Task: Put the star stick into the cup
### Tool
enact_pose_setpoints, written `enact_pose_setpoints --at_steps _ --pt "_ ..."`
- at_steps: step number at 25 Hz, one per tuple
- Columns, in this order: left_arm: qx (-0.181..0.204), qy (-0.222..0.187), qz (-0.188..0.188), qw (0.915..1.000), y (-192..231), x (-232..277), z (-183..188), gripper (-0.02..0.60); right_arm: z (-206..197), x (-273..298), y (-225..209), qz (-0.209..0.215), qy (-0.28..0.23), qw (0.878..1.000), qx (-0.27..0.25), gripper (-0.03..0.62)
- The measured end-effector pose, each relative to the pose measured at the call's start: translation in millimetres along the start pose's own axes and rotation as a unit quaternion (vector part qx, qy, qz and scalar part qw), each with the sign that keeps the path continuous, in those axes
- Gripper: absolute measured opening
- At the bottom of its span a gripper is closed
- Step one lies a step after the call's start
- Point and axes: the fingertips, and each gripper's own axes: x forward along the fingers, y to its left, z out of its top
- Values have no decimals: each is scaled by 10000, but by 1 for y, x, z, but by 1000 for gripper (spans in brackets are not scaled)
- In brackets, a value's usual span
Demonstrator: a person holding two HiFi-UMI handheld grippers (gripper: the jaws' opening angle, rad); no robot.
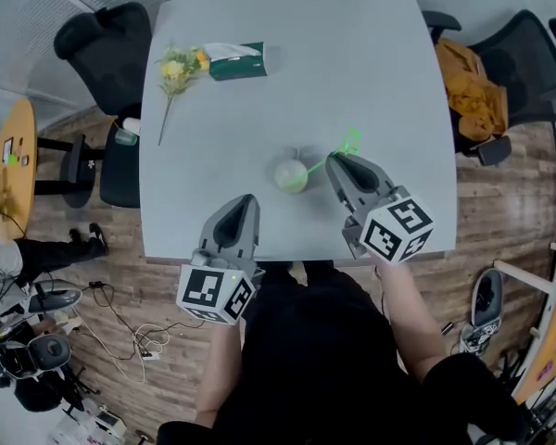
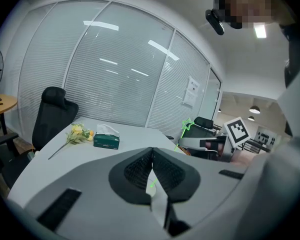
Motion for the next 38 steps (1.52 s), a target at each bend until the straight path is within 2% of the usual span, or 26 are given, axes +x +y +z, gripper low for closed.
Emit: enact_pose_setpoints --at_steps 5,15,29,38 --pt "-131 89 62 9999 4 4 -8 0 -14 12 -8 -43 166 9998 95 25" --pt "-158 236 -72 9996 6 19 -13 0 -37 24 -20 -149 418 9985 324 25" --pt "-251 408 -184 9987 6 23 -28 0 -60 32 -24 -205 651 9967 436 25" --pt "-304 426 -113 9986 10 21 -32 0 -75 40 -26 -186 838 9954 435 25"
